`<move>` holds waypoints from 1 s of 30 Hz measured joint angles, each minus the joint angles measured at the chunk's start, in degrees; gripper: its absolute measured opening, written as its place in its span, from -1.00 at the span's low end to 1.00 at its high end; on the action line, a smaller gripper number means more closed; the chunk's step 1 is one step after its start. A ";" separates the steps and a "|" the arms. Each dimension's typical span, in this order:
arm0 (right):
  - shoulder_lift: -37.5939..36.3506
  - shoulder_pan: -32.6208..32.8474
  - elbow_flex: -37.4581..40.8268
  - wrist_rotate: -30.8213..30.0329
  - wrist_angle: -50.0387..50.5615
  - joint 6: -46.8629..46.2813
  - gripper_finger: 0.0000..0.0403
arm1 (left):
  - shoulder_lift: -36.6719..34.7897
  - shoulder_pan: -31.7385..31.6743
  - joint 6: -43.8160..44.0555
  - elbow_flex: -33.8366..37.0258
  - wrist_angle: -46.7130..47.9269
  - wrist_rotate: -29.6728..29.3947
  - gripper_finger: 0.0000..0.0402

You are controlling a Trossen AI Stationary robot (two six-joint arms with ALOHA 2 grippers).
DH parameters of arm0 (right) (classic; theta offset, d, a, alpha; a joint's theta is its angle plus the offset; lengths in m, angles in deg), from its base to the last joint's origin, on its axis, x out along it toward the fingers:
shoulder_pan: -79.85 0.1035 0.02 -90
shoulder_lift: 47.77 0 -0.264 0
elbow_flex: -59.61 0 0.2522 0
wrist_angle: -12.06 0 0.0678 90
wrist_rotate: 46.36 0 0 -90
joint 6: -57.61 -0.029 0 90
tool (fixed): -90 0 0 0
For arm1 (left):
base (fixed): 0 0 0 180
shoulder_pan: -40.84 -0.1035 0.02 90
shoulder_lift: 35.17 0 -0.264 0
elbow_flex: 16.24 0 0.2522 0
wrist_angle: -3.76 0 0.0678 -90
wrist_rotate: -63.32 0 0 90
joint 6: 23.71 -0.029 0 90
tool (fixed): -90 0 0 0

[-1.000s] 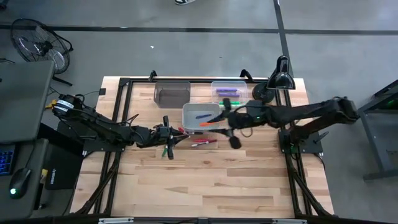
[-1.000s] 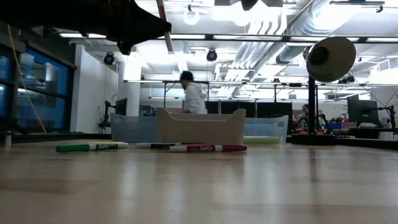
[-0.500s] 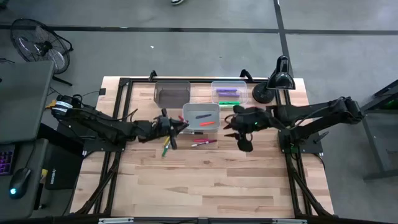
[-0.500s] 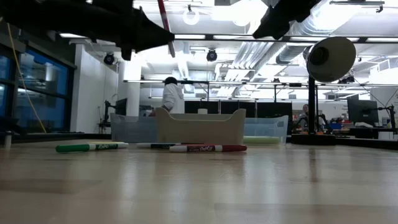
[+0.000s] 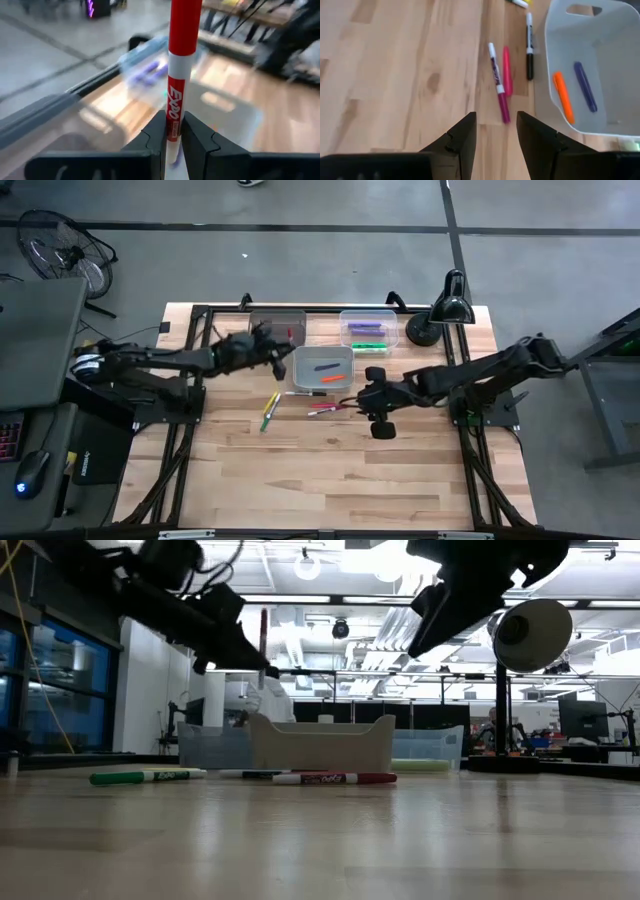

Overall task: Pick & Place Markers
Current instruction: Put the red marker into the black bin

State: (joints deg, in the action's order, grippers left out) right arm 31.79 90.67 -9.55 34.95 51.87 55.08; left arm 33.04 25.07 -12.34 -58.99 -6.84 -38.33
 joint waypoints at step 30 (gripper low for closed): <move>-6.57 8.92 24.03 -3.40 -21.87 -12.71 -0.36 | 35.29 -18.01 -28.48 -55.98 85.56 -8.63 -0.82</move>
State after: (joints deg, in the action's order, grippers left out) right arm 25.22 99.58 14.48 31.54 29.99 42.37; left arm 68.33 7.06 -40.83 -114.97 78.72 -46.97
